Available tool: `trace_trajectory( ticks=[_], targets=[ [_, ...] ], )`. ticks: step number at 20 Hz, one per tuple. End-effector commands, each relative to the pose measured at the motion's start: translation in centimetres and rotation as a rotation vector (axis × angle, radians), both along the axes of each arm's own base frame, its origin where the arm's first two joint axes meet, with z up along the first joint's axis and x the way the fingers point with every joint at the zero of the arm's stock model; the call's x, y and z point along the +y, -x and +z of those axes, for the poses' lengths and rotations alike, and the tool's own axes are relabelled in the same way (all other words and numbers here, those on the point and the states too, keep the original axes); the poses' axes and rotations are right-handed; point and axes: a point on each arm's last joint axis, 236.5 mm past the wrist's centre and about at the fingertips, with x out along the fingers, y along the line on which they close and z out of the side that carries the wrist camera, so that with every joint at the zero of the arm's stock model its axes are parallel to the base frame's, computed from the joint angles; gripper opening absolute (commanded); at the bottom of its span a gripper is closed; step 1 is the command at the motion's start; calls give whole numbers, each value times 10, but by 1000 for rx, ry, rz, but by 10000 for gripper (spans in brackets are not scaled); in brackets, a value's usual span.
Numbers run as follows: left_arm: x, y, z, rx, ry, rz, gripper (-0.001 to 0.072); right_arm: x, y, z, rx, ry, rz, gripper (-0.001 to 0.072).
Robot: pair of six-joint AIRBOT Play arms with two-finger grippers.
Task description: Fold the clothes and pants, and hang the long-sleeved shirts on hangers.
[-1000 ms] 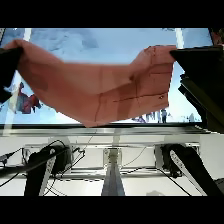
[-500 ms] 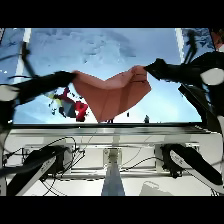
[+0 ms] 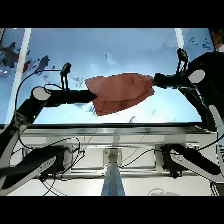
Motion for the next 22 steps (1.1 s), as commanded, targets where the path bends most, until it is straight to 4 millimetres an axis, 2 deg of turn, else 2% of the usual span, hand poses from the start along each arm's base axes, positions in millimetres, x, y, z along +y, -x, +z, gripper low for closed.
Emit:
trace_trajectory(
  ticks=[1,2,3,4,5,8,11,14,16,19,22],
  targets=[
    [-13,28,-32,109,-20,-68,14,-15,15,-18,72,88,49,24],
    [-18,34,-40,132,-30,-87,31,-16,19,-21,87,99,62,25],
    [-22,38,-48,152,-40,-101,174,-19,19,-23,87,119,77,137],
    [-25,42,-57,174,-50,-113,598,-23,19,-26,85,143,95,586],
    [-27,45,-64,201,-57,-115,692,-26,18,-28,86,158,96,702],
    [-26,46,-77,243,-69,-109,701,-32,11,-35,76,180,82,701],
    [-26,46,-76,242,-69,-109,701,-34,-8,-39,62,161,18,701],
    [-26,46,-76,242,-69,-109,701,-40,-24,-45,136,117,-3,699],
    [-26,46,-77,242,-69,-109,700,-43,-32,-52,223,26,-35,680],
    [-26,46,-77,242,-69,-109,700,-33,-31,-66,378,-179,-34,653],
    [-26,46,-77,242,-69,-109,700,-14,-12,-89,476,-301,100,654]
  ],
)
